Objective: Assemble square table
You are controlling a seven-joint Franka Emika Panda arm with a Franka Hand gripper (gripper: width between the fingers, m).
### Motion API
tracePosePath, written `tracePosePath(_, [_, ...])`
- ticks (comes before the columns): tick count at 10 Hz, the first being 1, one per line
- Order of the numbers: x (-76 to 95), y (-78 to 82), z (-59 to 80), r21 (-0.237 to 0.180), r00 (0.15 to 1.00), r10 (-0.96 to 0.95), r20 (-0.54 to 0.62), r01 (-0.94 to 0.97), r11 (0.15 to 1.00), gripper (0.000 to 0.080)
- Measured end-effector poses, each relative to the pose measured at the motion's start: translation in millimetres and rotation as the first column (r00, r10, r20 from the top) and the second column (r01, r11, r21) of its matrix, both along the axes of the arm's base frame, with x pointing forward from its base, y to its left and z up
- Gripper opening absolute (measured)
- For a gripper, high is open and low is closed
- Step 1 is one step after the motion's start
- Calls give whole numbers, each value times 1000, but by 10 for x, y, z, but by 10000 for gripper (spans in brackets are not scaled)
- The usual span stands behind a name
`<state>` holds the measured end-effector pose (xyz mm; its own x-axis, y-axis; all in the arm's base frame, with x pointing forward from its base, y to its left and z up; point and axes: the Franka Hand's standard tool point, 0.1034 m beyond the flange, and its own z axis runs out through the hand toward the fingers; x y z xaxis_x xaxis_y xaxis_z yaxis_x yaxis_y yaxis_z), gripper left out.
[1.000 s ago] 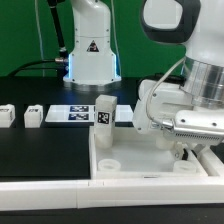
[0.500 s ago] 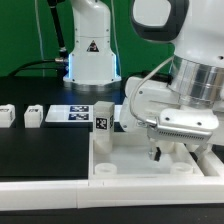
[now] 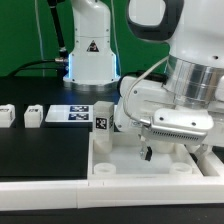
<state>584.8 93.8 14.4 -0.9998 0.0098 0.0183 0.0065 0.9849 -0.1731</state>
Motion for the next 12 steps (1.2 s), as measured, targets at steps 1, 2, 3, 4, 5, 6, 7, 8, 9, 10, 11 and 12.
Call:
tracePosePath(1, [0,0,-1,0,1000,0,0,0,1000,649])
tracePosePath(2, [0,-1,0,0,1000,0,0,0,1000,649])
tracePosePath(3, [18,-6,32,-1,1000,-1,5,1,1000,649])
tracePosePath(4, [112,-49,305,-13,999,-5,35,6,1000,649])
tracePosePath(5, [156,-154,640,-32,997,-13,74,15,999,649])
tracePosePath(6, [172,-327,935,-51,994,-31,109,37,998,649])
tracePosePath(7, [172,-566,1151,-66,989,-56,134,65,996,649])
tracePosePath(8, [166,-820,1321,-75,979,-119,163,132,988,649])
tracePosePath(9, [145,-1071,1397,-71,968,-170,182,185,980,649])
tracePosePath(10, [139,-1323,1400,-56,954,-226,197,242,969,649])
tracePosePath(11, [132,-1307,1386,-43,926,-311,215,327,944,649])
tracePosePath(12, [136,-1268,1386,-29,905,-360,227,376,926,649])
